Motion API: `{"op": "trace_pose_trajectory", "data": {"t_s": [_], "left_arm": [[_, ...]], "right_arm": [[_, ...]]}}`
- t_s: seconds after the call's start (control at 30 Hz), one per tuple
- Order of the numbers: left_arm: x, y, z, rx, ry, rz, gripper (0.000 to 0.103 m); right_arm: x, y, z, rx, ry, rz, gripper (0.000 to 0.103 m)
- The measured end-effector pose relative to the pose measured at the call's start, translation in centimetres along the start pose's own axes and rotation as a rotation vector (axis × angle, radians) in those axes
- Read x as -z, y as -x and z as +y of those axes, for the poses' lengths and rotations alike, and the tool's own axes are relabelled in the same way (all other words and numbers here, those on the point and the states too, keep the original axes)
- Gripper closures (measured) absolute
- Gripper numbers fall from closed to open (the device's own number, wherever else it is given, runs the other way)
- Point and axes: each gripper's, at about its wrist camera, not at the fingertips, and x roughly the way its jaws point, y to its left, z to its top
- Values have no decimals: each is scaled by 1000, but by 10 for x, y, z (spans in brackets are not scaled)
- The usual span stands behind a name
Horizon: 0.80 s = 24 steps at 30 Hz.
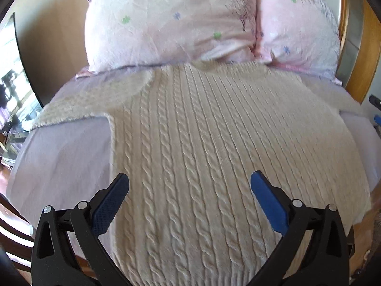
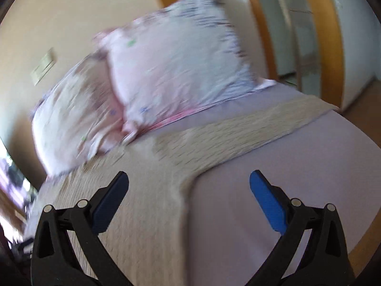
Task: Fold small clothes
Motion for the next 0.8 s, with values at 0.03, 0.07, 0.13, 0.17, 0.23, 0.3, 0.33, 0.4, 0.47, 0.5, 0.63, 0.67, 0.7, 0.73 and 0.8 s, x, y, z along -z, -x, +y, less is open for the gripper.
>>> {"op": "trace_pose_trajectory", "data": {"t_s": [0.03,0.07,0.13,0.17,0.23,0.3,0.33,0.4,0.47,0.5,0.63,0.67,0.7,0.73,0.8], "left_arm": [[-8,0,10,7,25,-36,1],[-16,-1,20,24,49,-64,1],[-31,-7,43,65,99,-89,1],[-39,-13,57,73,132,-94,1],[-46,-18,77,88,181,-116,1],[-48,-20,101,141,238,-173,1],[-48,-18,112,156,269,-199,1],[-46,-21,134,119,327,-214,1],[-47,-30,151,33,359,-187,1],[-44,-32,161,0,373,-175,1],[-34,-35,193,-78,457,-166,1],[-31,-35,202,-88,484,-171,1],[-29,-35,209,-86,511,-169,1],[-27,-36,216,-67,541,-168,1],[-22,-36,232,-16,612,-184,1]], "right_arm": [[-19,-11,-27,35,-91,5,20],[-35,-23,-52,58,-173,15,26],[-58,-48,-99,107,-329,42,43],[-67,-59,-120,132,-394,52,46],[-79,-79,-151,191,-474,63,53],[-86,-93,-176,249,-545,68,57],[-87,-99,-187,268,-585,69,57],[-86,-110,-203,282,-645,74,59],[-89,-113,-208,313,-643,49,66],[-89,-115,-209,323,-646,41,72],[-90,-119,-216,321,-631,23,96],[-93,-111,-203,311,-582,-15,96],[-97,-103,-183,288,-506,-56,96],[-101,-95,-156,254,-416,-88,96],[-107,-83,-93,136,-258,-123,96]]}}
